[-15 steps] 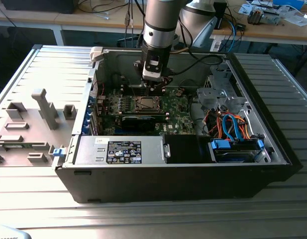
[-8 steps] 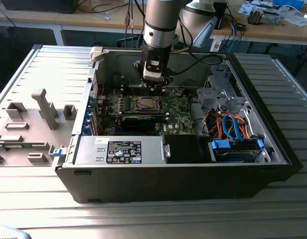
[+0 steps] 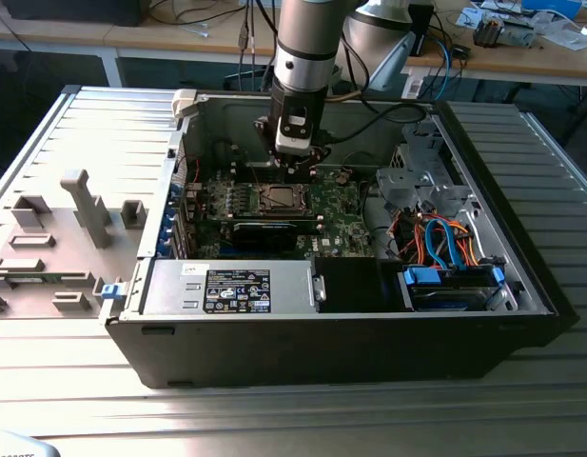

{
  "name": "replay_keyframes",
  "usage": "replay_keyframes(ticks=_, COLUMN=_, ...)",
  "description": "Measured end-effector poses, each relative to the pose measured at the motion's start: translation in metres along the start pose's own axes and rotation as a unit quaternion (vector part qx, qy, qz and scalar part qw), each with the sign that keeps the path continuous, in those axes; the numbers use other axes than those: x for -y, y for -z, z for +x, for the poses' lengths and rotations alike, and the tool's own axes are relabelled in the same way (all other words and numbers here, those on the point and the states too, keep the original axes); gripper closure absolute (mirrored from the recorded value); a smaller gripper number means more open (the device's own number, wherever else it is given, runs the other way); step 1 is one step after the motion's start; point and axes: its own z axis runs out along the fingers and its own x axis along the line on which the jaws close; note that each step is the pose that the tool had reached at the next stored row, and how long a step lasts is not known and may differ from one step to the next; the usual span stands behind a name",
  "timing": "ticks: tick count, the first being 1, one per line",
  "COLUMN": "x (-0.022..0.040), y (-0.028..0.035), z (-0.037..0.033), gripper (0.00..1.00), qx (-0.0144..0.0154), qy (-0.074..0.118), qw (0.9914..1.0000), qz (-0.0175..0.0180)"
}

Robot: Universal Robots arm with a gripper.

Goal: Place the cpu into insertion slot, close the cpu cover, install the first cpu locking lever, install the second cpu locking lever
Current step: 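Install the first cpu locking lever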

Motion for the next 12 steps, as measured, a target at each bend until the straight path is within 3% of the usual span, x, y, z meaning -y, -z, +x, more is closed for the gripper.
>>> replay_keyframes(ticks=12, x=0.0000, y=0.0000, z=0.0000, gripper=0.89, qx=0.0004, qy=0.016, qw=0.99987, qz=0.0010)
